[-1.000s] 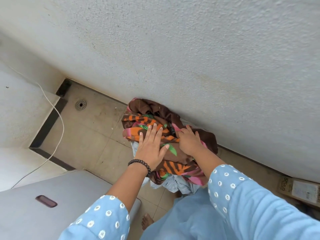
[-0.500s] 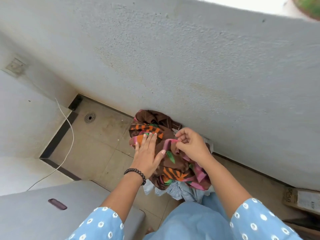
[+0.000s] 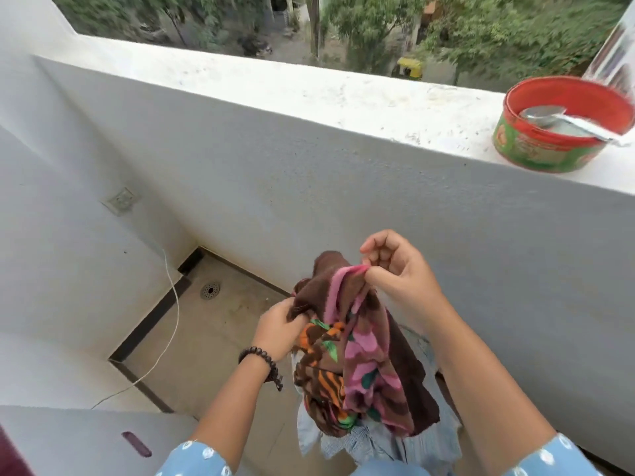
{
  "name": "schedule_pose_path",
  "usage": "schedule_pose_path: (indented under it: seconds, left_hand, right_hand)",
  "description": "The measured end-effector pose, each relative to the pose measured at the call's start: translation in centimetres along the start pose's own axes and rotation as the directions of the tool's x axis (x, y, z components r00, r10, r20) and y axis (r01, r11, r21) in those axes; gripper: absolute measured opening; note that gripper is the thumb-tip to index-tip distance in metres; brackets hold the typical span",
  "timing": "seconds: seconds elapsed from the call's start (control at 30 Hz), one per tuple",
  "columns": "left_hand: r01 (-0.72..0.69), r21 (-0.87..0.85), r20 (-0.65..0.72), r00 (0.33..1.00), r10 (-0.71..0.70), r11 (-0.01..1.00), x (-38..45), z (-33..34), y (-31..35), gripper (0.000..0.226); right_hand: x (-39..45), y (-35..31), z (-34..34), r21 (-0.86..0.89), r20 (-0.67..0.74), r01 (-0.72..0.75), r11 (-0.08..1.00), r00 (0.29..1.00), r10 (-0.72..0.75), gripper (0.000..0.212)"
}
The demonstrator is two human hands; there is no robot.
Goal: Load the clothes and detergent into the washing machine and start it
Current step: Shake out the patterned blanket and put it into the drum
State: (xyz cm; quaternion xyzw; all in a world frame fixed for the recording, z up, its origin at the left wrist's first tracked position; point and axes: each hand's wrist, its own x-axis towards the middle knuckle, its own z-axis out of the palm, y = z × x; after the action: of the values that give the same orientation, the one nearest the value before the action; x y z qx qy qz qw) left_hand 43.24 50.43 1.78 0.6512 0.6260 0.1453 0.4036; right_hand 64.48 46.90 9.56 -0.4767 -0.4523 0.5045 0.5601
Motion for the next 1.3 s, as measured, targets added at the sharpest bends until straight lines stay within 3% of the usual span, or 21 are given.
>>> schedule_pose_path:
  seconds: [0.1,0.17,0.23,0.3,0.33,0.4,0.53,0.63,0.7,0.73,0.8,0.87,0.9,0.97,1.03,1.13,1.3]
  left_hand:
    - [0.054,-0.262,-0.090,0.993,-0.081,0.963,0.1,-3.0,1.1,0.019]
    - [0.043,-0.469,-0.142,0.982,-0.123,0.882,0.0,-5.1,2.8,0.025]
    - [-0.037,-0.626,-0.221,0.967,-0.131,0.779,-0.6,-6.9,5.4,0.027]
    - [-0.165,-0.705,-0.301,0.950,-0.080,0.689,-1.5,-8.5,7.8,0.027]
    - [-0.212,-0.731,-0.315,0.948,-0.046,0.649,-1.9,-9.0,8.9,0.027]
    - [-0.267,-0.733,-0.319,0.947,0.030,0.625,-2.8,-10.0,10.4,0.029]
    - [-0.293,-0.646,-0.229,0.955,0.186,0.705,-4.8,-10.8,12.8,0.035]
    - [-0.316,-0.660,-0.207,0.949,0.239,0.681,-5.6,-11.3,13.7,0.028]
    - [-0.331,-0.679,-0.221,0.943,0.248,0.655,-5.6,-11.8,13.6,0.015]
    - [-0.354,-0.644,-0.239,0.935,0.262,0.678,-5.6,-12.0,13.5,0.015]
    - [-0.401,-0.499,-0.247,0.915,0.318,0.768,-5.6,-12.2,13.1,0.039]
    - [-0.400,-0.328,-0.143,0.917,0.373,0.856,-5.8,-12.1,12.9,0.067]
    - [-0.395,-0.240,-0.074,0.918,0.389,0.887,-6.0,-12.0,12.7,0.071]
    - [-0.418,-0.129,-0.030,0.908,0.418,0.899,-6.3,-11.5,12.8,0.050]
    - [-0.488,-0.131,-0.176,0.868,0.464,0.863,-6.6,-11.3,13.4,0.022]
    - [-0.567,-0.185,-0.356,0.800,0.483,0.803,-6.8,-12.0,14.5,0.022]
    - [-0.640,-0.347,-0.654,0.689,0.312,0.686,-6.2,-16.4,15.4,0.022]
  right_hand:
    - [0.0,-1.0,0.3,-0.024,0.005,0.025,0.999,1.000,-0.025,0.029]
    - [-0.2,-1.3,0.5,-0.074,0.052,-0.003,0.997,0.999,0.007,0.022]
    - [-0.4,-1.4,0.4,-0.303,0.163,-0.059,0.951,0.980,0.113,0.020]
    - [-0.5,-1.2,0.3,-0.622,0.260,-0.072,0.779,0.920,0.293,0.017]
    - [-0.5,-1.1,0.2,-0.703,0.264,-0.062,0.709,0.903,0.340,0.017]
    - [-0.3,-1.6,0.8,-0.669,0.255,-0.048,0.742,0.922,0.290,0.027]
    - [0.5,-3.9,2.2,-0.480,0.284,0.053,0.876,0.954,0.098,0.060]
    - [1.3,-5.2,3.0,-0.312,0.388,0.018,0.950,0.915,0.110,0.027]
    - [1.6,-5.3,3.4,-0.325,0.386,0.071,0.943,0.920,0.064,0.007]
    - [1.6,-5.4,3.6,-0.336,0.369,0.089,0.938,0.928,0.044,0.007]
    - [1.6,-5.6,3.9,-0.319,0.335,0.114,0.941,0.942,-0.001,0.007]
    - [1.6,-6.2,4.0,-0.313,0.315,0.172,0.934,0.946,-0.069,0.010]
    - [1.6,-6.6,4.0,-0.317,0.319,0.208,0.925,0.942,-0.103,0.012]
    - [1.8,-7.0,3.8,-0.339,0.329,0.260,0.904,0.933,-0.145,0.008]
    - [2.1,-7.3,3.3,-0.339,0.310,0.272,0.900,0.936,-0.166,0.019]
    - [2.1,-7.1,2.3,-0.315,0.295,0.214,0.925,0.948,-0.119,0.037]
    - [1.8,-3.6,0.2,-0.317,0.317,-0.014,0.948,0.941,0.119,0.017]
